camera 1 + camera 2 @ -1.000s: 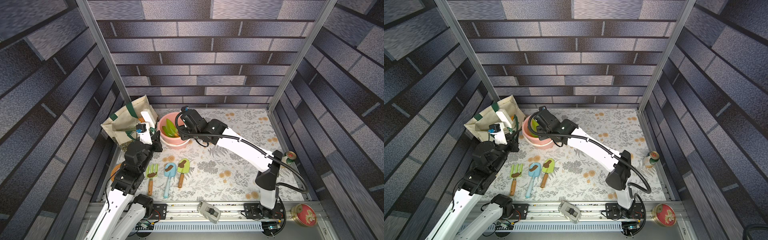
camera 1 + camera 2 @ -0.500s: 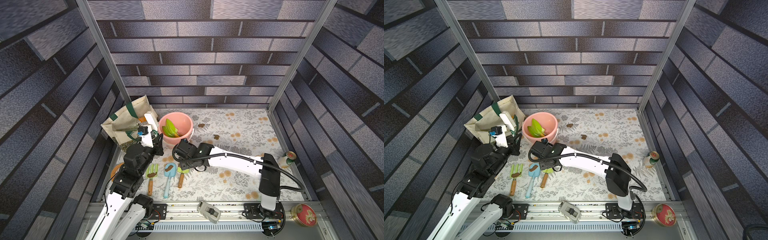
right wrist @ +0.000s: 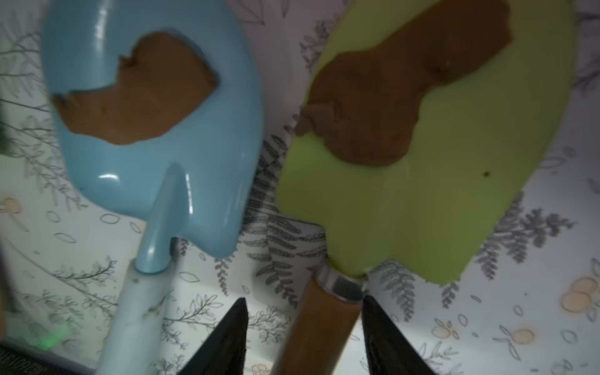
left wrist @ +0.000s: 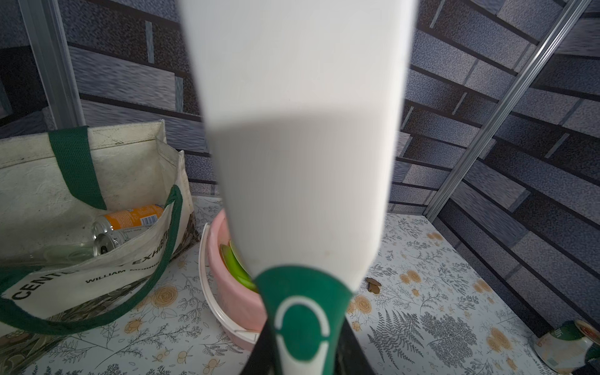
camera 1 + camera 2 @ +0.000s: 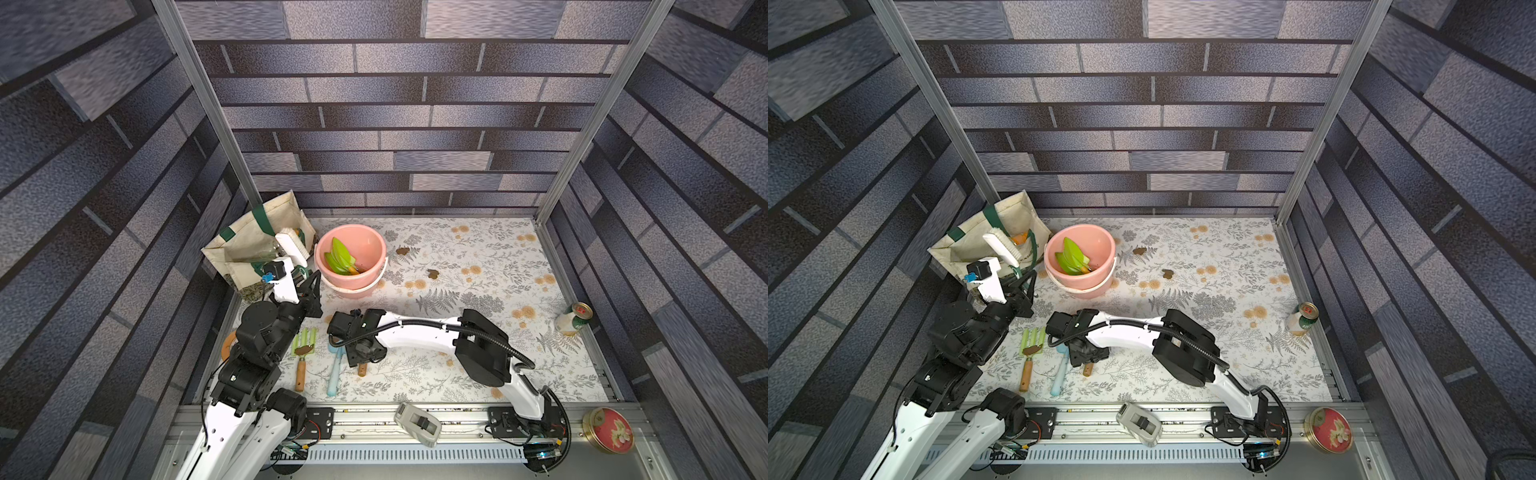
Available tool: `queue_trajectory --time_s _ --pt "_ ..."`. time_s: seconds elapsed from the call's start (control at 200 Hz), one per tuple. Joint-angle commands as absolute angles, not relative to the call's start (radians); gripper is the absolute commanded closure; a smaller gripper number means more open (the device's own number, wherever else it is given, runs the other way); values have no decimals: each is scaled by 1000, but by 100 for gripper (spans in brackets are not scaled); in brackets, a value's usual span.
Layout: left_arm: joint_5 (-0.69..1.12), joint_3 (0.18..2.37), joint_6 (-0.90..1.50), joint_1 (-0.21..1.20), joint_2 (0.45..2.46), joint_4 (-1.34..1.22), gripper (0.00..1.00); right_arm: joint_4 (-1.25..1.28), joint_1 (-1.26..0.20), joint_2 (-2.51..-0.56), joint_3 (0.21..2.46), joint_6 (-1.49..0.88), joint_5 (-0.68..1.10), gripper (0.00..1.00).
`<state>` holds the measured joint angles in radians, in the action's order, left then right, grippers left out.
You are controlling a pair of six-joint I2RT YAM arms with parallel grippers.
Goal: Brush the soil off the hand trowel and place it into the bucket
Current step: Pick up the hand trowel from the center of the board.
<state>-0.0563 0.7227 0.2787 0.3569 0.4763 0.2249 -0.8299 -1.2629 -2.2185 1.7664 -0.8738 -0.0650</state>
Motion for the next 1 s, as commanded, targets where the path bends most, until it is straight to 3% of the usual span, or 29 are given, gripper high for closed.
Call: queue_trajectory --time_s 0.0,0.526,0.802,0.992 --pt "-56 714 301 368 436 187 100 -880 -1274 -2238 1771 -913 -48 45" --pt "-108 720 271 434 401 211 100 -857 -1276 -2115 1579 -940 -93 57" --pt "-114 729 260 448 427 227 99 -916 -1286 -2062 1575 -897 -160 85" --pt "-122 748 241 457 459 254 99 -1045 -1287 -1940 1594 -818 -300 90"
